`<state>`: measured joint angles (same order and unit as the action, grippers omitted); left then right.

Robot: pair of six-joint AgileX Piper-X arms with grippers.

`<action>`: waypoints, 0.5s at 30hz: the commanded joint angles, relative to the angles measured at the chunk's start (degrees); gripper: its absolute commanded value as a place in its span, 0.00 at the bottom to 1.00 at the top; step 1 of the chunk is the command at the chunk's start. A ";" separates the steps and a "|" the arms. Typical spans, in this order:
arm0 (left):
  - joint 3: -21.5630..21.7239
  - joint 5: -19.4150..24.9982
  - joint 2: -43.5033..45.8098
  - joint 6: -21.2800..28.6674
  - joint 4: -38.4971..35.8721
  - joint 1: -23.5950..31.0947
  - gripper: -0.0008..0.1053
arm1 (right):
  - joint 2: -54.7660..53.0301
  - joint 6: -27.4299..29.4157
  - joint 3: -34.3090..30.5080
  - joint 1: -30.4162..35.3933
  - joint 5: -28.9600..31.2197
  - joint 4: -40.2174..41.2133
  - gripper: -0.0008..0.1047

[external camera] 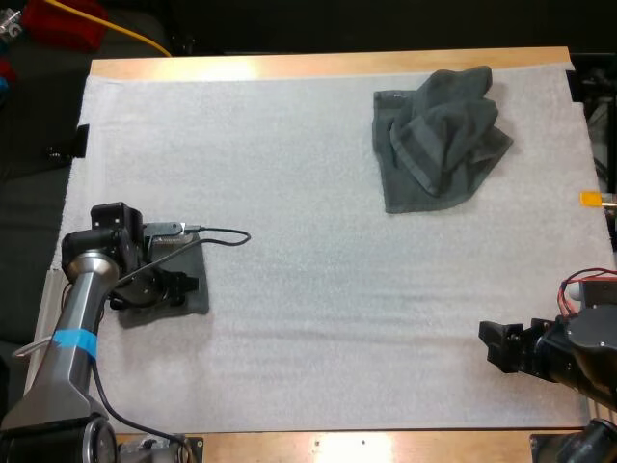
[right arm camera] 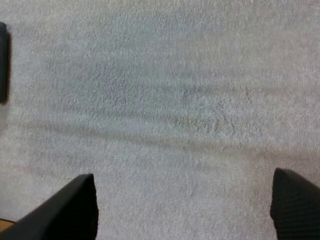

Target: Pick towel from pile, fold and stack

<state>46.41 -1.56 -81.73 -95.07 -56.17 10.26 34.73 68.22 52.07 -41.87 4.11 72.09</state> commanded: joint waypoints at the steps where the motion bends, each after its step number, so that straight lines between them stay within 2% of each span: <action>1: -0.46 -0.01 0.59 -0.62 0.78 -0.04 0.62 | -0.03 0.09 0.44 -0.12 -0.09 0.12 0.67; 5: -2.19 -0.01 -0.29 -0.75 2.18 -0.04 0.62 | -0.03 0.09 0.44 -0.12 -0.09 0.12 0.67; 15: -1.47 -2.94 -4.74 -0.70 -0.36 -0.04 0.62 | -0.03 0.09 0.44 -0.12 -0.09 0.12 0.67</action>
<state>45.04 -3.34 -86.23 -95.39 -55.43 10.26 34.73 68.22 52.07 -41.87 4.11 72.09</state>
